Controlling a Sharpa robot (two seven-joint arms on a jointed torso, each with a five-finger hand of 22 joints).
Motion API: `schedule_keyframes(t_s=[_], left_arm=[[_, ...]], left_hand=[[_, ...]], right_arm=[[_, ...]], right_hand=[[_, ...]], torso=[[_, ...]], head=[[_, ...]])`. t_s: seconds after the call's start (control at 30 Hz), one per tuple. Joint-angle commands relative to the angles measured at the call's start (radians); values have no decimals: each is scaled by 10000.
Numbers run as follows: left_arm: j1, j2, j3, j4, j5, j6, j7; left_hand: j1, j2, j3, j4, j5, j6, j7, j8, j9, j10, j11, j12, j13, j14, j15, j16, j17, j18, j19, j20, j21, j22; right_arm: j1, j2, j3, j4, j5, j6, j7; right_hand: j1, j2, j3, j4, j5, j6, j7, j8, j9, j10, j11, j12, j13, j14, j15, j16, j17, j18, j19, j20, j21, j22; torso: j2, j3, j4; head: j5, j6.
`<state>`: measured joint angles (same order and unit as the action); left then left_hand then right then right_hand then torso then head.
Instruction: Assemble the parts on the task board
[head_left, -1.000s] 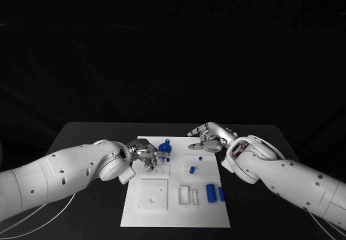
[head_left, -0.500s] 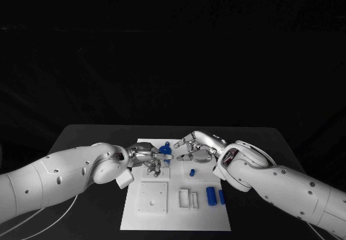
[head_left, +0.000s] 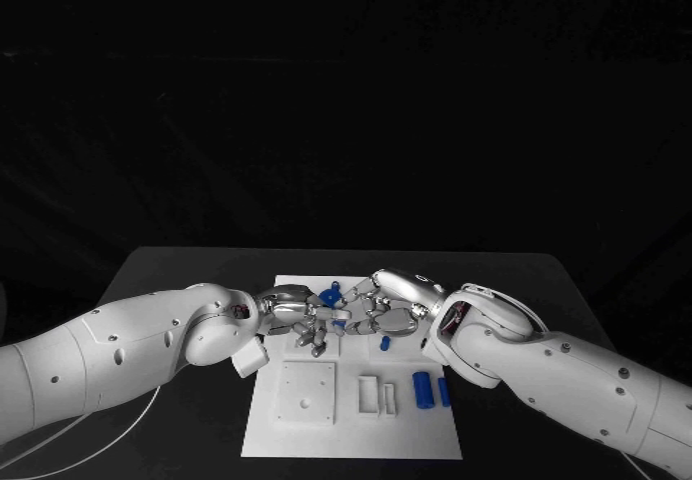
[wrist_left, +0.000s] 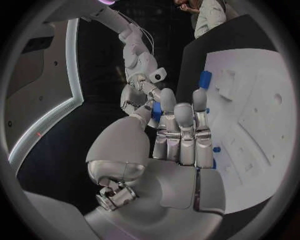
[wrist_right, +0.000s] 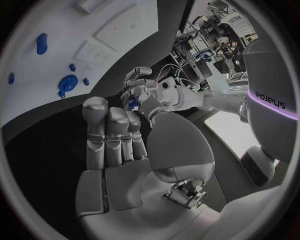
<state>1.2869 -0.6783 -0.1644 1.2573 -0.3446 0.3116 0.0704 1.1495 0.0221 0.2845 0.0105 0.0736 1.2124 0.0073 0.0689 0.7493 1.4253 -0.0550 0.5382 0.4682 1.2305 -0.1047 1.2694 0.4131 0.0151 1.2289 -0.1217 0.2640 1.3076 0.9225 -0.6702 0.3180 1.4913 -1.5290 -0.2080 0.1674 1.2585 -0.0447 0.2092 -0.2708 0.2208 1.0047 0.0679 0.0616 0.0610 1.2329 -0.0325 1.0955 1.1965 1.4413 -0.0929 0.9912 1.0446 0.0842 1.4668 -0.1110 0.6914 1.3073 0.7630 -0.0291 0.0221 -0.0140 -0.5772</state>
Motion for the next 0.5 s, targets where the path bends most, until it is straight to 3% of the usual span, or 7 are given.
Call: schedule_keyframes(t_s=[0.03, 0.3, 0.5], left_arm=[[10, 14, 9, 42, 76, 509, 146], [11, 17, 9, 42, -22, 586, 96], [11, 7, 9, 1, -50, 460, 114]], left_hand=[[578, 577, 771, -855, 32, -27, -4, -27, -1, -41, -10, 31, 4, -93, -4, 15, -9, -151, -71, 22, -36, 194], [606, 543, 746, -873, 47, -3, -7, -26, -36, -43, -11, 23, -13, -115, -4, 61, -97, -151, -77, 22, -28, 194], [608, 543, 742, -864, 42, -5, -7, -28, -41, -43, -8, 19, -18, -118, -3, 64, -112, -151, -73, 21, -24, 196]], right_arm=[[-10, -1, -11, 46, -142, 443, 317], [-10, -29, -29, 79, -60, 711, 378], [-10, -78, -37, 88, -9, 788, 407]], right_hand=[[35, 103, 26, -56, -38, -13, -50, 0, 11, -10, -72, -50, 14, 18, -71, -63, 10, -149, 491, -89, -12, 110], [-147, 275, 531, -53, -156, 187, -29, 3, 12, -42, -65, -51, 52, 19, -73, -72, 41, -161, 496, -98, -90, 207], [-304, 396, 698, 22, -272, 914, 59, 12, 35, -53, 81, 2, 96, 19, 15, -63, 54, -117, 502, -33, -125, 252]], torso=[[-1, -2, -3], [-7, 1, -3], [-2, 3, -4]], head=[[9, -21], [27, -52], [43, -67]])
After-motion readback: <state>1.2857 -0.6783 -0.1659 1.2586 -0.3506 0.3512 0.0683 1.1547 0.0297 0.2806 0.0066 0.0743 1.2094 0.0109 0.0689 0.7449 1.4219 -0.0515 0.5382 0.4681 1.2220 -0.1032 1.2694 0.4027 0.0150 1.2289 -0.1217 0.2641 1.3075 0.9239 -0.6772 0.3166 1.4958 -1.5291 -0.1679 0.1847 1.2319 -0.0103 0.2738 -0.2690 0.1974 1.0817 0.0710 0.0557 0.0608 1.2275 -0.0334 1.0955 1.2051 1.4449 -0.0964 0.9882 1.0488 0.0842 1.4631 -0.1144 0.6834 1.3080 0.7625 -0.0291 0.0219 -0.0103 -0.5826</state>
